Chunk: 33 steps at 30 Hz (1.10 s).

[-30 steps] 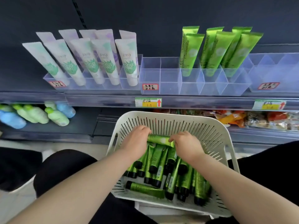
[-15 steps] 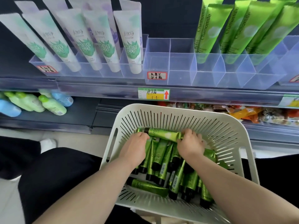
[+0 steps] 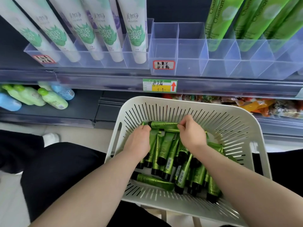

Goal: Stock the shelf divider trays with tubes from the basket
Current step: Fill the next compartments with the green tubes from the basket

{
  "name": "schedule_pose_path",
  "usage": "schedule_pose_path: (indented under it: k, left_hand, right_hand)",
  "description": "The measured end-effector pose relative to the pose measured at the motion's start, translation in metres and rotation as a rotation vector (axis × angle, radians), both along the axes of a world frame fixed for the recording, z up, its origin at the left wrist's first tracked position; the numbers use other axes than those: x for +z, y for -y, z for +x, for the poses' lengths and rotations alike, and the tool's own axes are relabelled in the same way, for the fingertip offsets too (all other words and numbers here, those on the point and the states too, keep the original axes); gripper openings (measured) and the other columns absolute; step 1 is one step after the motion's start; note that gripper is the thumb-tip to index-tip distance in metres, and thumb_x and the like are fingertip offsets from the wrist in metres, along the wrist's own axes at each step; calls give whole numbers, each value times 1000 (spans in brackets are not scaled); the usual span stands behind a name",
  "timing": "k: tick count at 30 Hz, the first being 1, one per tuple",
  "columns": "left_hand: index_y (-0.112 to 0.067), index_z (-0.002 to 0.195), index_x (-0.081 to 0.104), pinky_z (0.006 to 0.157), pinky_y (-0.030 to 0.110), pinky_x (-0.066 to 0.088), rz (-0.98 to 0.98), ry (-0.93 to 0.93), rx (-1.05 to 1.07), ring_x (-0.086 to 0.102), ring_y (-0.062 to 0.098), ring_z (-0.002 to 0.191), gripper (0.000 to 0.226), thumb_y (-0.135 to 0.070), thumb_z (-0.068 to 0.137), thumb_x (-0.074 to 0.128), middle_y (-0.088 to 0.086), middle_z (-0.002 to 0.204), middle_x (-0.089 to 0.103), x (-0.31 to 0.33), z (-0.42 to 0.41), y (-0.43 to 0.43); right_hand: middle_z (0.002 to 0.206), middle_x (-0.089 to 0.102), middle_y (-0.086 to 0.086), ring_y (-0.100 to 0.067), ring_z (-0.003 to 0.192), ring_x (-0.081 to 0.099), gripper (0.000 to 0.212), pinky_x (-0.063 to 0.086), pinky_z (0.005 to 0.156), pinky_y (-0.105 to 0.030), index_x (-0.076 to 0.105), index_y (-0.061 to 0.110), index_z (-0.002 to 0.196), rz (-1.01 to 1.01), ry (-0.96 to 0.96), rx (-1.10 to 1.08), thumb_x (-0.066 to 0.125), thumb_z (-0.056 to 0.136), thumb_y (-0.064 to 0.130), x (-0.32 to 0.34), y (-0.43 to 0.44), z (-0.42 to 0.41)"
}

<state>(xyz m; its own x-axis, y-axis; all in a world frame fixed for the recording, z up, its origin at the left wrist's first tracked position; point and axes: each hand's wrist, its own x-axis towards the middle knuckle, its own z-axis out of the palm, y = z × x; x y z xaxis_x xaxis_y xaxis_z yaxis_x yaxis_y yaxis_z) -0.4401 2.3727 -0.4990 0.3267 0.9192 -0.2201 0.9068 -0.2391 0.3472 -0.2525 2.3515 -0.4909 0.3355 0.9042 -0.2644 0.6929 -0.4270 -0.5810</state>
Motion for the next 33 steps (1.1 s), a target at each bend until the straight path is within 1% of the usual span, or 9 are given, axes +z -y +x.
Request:
schedule_pose_path:
  k: [4, 9, 14, 17, 21, 24, 28, 31, 33]
  left_hand:
    - [-9, 128, 52, 84, 31, 47, -9, -31, -59, 56, 23, 104, 43, 1, 87, 55, 7, 118, 58, 0, 1, 1]
    - [-7, 122, 59, 87, 36, 50, -104, -73, -42, 59, 28, 105, 38, 7, 88, 48, 12, 118, 60, -3, 16, 2]
    - [-9, 95, 56, 64, 35, 49, -193, -105, 128, 61, 25, 84, 16, 4, 90, 48, 7, 85, 59, -7, 38, 13]
    - [-6, 105, 55, 65, 32, 43, -198, -151, 187, 57, 27, 93, 26, 10, 86, 49, 11, 97, 60, -7, 48, 19]
    - [-4, 129, 48, 82, 34, 46, -132, -153, 118, 50, 30, 110, 46, 9, 85, 54, 15, 119, 56, -9, 56, 25]
    - [-9, 135, 47, 81, 33, 50, -171, -142, 42, 56, 27, 104, 45, 2, 92, 53, 13, 118, 60, -9, 65, 27]
    - [-11, 105, 63, 66, 29, 48, -333, -235, 27, 56, 19, 77, 15, -7, 96, 51, 7, 95, 63, -7, 69, 26]
    - [-9, 94, 70, 67, 26, 50, -424, -324, -48, 64, 21, 83, 15, -8, 94, 54, 6, 92, 66, -5, 66, 29]
    - [-8, 85, 65, 63, 27, 50, -467, -341, -37, 64, 21, 81, 13, -13, 93, 57, 6, 86, 63, -5, 61, 33]
  right_hand:
    - [78, 61, 4, -19, 68, 59, 6, 52, 60, -39, 47, 17, 95, 249, 88, 78, 50, 96, 22, 31, 9, 15]
    - [90, 68, 6, -21, 81, 54, 10, 46, 71, -40, 64, 19, 95, 530, 260, 166, 54, 93, 21, 59, 22, 32]
    - [99, 70, 5, -20, 92, 57, 20, 46, 78, -40, 69, 22, 106, 417, 217, 237, 53, 95, 26, 51, 31, 35]
    - [100, 71, 4, -21, 94, 61, 22, 48, 84, -40, 70, 22, 107, 380, 176, 214, 52, 95, 28, 49, 29, 39]
    - [99, 71, 7, -17, 92, 65, 22, 53, 80, -38, 68, 24, 106, 334, 172, 207, 50, 96, 30, 50, 27, 41]
    - [96, 70, 8, -14, 89, 64, 22, 54, 75, -36, 68, 24, 106, 339, 165, 232, 49, 96, 30, 51, 30, 37]
    - [96, 70, 9, -14, 88, 64, 22, 54, 74, -35, 68, 24, 105, 351, 164, 244, 49, 96, 30, 53, 33, 36]
    - [98, 70, 10, -13, 87, 65, 22, 54, 74, -35, 68, 25, 106, 344, 134, 204, 49, 96, 30, 54, 32, 40]
    - [99, 70, 9, -14, 86, 65, 22, 54, 74, -36, 68, 24, 106, 342, 117, 194, 49, 96, 29, 54, 32, 41]
